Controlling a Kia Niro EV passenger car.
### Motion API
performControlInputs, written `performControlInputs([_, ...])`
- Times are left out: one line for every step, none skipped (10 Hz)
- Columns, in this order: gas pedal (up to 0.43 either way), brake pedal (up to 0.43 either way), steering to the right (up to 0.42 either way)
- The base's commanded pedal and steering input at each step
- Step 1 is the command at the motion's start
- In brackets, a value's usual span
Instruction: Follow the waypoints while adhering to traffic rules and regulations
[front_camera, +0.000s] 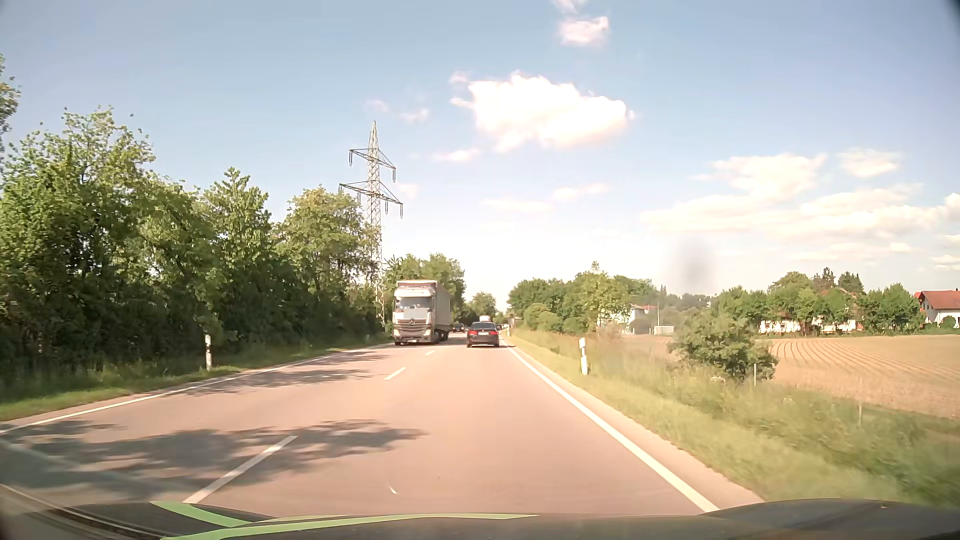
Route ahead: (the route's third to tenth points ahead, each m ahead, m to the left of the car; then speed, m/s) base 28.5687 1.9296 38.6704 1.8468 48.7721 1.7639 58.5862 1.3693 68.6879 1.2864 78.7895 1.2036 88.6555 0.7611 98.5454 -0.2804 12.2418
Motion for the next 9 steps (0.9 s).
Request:
performControlInputs([0.150, 0.000, 0.007])
performControlInputs([0.150, 0.000, 0.007])
performControlInputs([0.150, 0.000, 0.006])
performControlInputs([0.138, 0.000, 0.006])
performControlInputs([0.138, 0.000, 0.005])
performControlInputs([0.130, 0.000, 0.003])
performControlInputs([0.118, 0.000, 0.002])
performControlInputs([0.098, 0.000, 0.001])
performControlInputs([0.087, 0.000, 0.001])
